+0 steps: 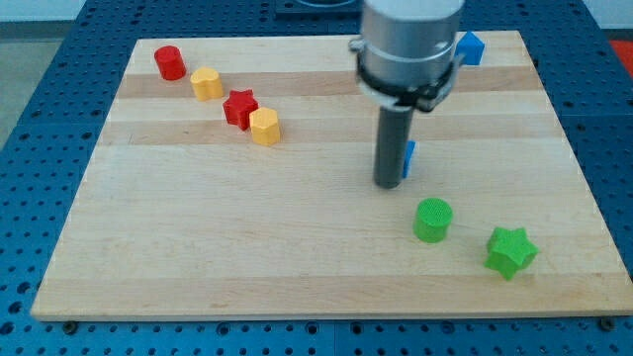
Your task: Move blue cube to left of blue triangle
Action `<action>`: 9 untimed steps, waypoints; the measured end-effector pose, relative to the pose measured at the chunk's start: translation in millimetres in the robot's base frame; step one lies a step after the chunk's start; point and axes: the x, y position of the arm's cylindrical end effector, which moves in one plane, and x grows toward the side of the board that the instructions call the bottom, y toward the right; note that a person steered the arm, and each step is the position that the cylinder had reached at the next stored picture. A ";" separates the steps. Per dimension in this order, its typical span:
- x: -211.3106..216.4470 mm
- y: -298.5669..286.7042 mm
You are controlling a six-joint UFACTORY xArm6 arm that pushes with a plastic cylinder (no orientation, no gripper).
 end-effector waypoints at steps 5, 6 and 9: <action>-42.2 28.0; -57.8 27.4; -65.2 41.8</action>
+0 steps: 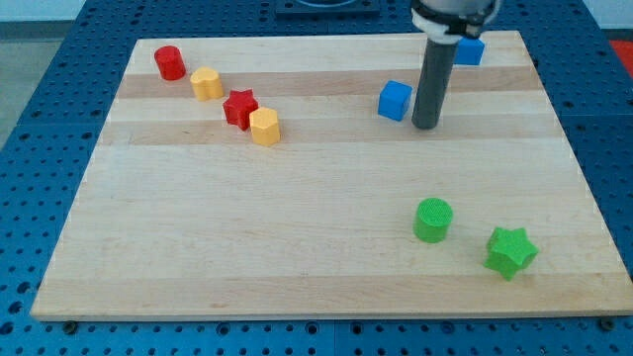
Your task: Move blue cube to left of blue triangle
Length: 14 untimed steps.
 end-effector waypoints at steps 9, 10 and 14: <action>-88.9 -13.7; -78.6 -45.5; -93.6 -78.5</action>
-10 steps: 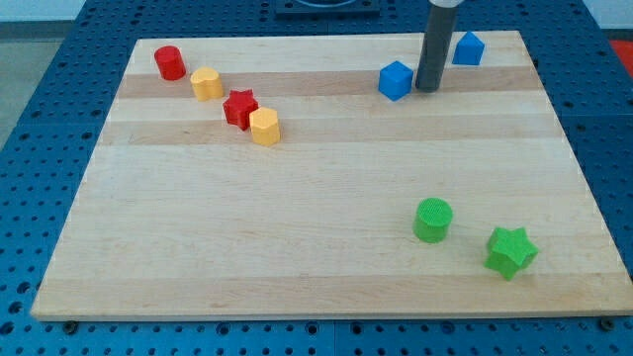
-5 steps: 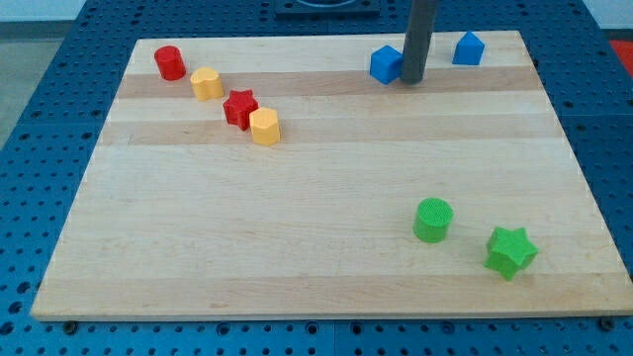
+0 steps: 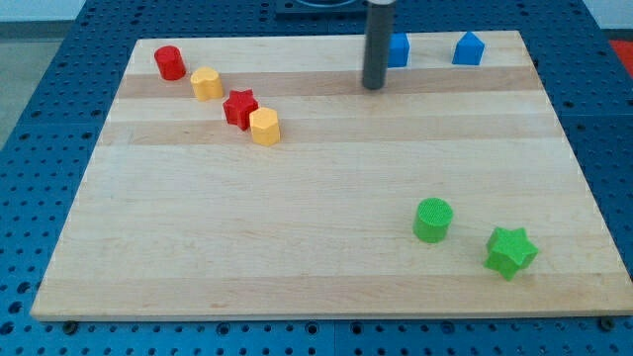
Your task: Move blue cube to left of blue triangle
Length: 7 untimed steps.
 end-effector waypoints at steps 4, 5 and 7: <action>-74.2 54.8; -74.2 81.8; -50.3 47.2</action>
